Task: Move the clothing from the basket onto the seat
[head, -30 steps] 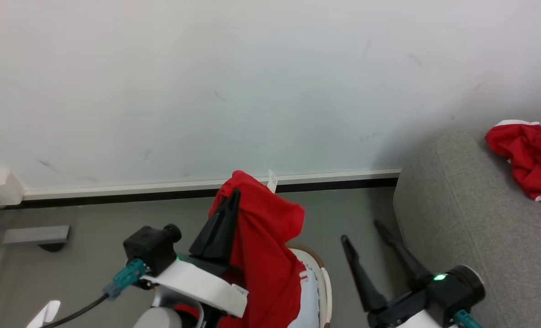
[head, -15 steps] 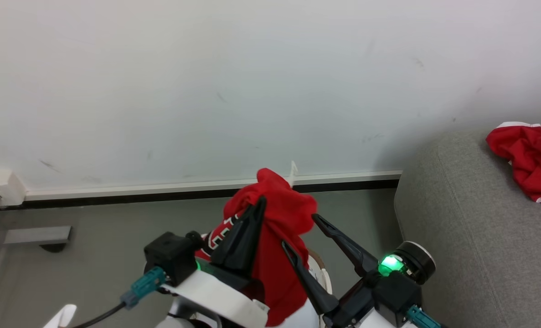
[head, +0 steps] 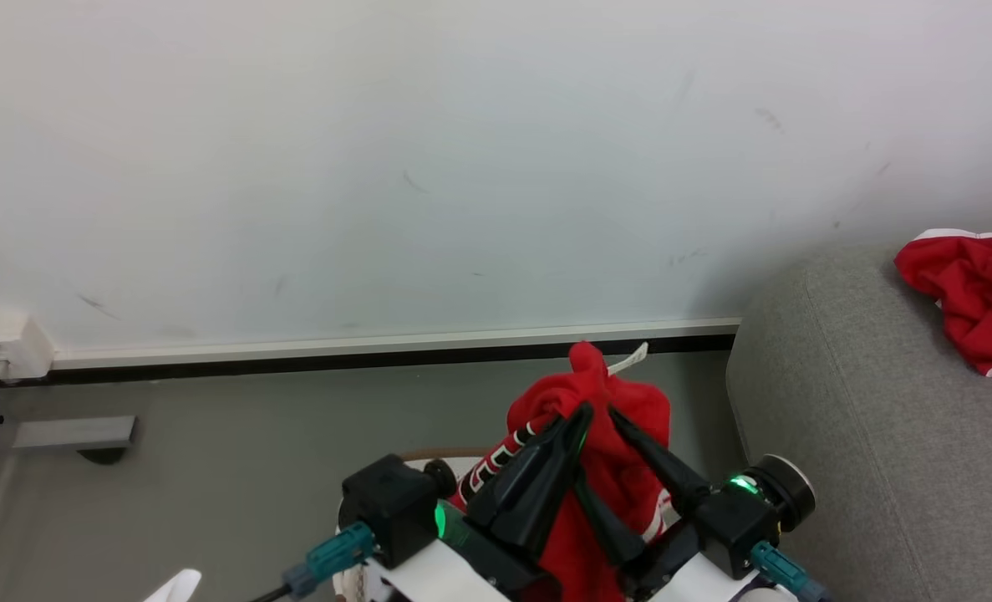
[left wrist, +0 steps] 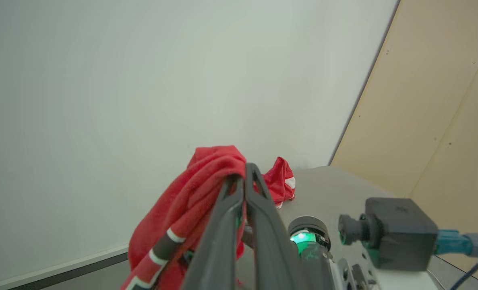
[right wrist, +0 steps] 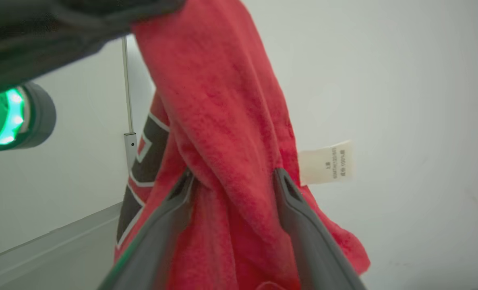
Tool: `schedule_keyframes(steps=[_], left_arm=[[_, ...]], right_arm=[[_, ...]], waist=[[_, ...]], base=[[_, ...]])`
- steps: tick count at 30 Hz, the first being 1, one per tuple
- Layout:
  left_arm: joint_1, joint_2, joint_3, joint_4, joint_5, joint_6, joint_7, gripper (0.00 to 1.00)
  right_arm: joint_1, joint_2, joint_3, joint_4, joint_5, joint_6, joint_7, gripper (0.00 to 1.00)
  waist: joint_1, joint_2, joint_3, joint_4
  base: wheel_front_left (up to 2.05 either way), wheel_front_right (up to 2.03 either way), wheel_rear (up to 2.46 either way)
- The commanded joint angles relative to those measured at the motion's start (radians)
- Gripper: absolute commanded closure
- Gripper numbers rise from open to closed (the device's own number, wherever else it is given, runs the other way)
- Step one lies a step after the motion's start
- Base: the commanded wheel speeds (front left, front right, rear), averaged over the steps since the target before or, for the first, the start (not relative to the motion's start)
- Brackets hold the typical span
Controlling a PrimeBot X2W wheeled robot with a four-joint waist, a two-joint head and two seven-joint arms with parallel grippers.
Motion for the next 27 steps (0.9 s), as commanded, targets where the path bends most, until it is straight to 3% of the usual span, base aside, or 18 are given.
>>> schedule_keyframes(steps=[1, 2, 8, 9, 12, 13, 21, 27], left_arm=[[0.01, 0.004, 0.002, -0.009, -0.003, -0.003, 0.001, 1.0], [0.013, 0.007, -0.003, -0.015, -0.004, -0.006, 0.005, 1.0], [0.021, 0.02, -0.008, -0.023, 0.0, 0.002, 0.016, 1.0], [0.021, 0.022, -0.006, -0.02, 0.005, 0.005, 0.012, 0.93], [0.021, 0.025, 0.003, -0.008, 0.013, 0.012, -0.005, 0.51], [0.022, 0.028, 0.006, -0.002, 0.015, 0.015, -0.012, 0.0], [0.017, 0.039, 0.006, 0.068, 0.058, 0.021, -0.075, 0.0], [0.014, 0.039, -0.009, 0.124, 0.079, 0.015, -0.117, 0.0]], right_arm=[[0.007, -0.003, 0.003, 0.008, 0.009, -0.002, 0.001, 0.88], [0.005, -0.003, 0.008, 0.012, 0.016, -0.003, 0.001, 1.0], [-0.009, -0.003, -0.002, 0.009, 0.055, -0.003, 0.001, 1.0], [-0.007, -0.003, -0.006, 0.005, 0.061, -0.002, 0.001, 1.0], [0.0, -0.003, -0.025, -0.004, 0.073, -0.003, 0.001, 1.0], [0.004, -0.003, -0.036, -0.007, 0.076, -0.002, 0.001, 1.0], [0.039, -0.003, -0.156, -0.043, 0.087, -0.003, 0.001, 1.0], [0.048, -0.003, -0.229, -0.08, 0.069, -0.002, 0.001, 1.0]], waist=[[-0.0001, 0.0, -0.001, 0.0], [-0.0001, 0.0, -0.001, -0.001], [-0.0001, 0.0, 0.002, -0.009], [-0.0001, 0.0, 0.003, -0.011], [-0.0001, 0.0, 0.006, -0.016], [-0.0001, 0.0, 0.008, -0.017], [-0.0001, 0.0, 0.022, -0.043], [-0.0001, 0.0, 0.038, -0.102]], base=[[0.0, 0.0, 0.0], [0.0, 0.0, 0.0], [0.0, 0.0, 0.0], [0.0, 0.0, 0.0], [0.0, 0.0, 0.0], [0.0, 0.0, 0.0], [0.0, 0.0, 0.0], [0.0, 0.0, 0.0]])
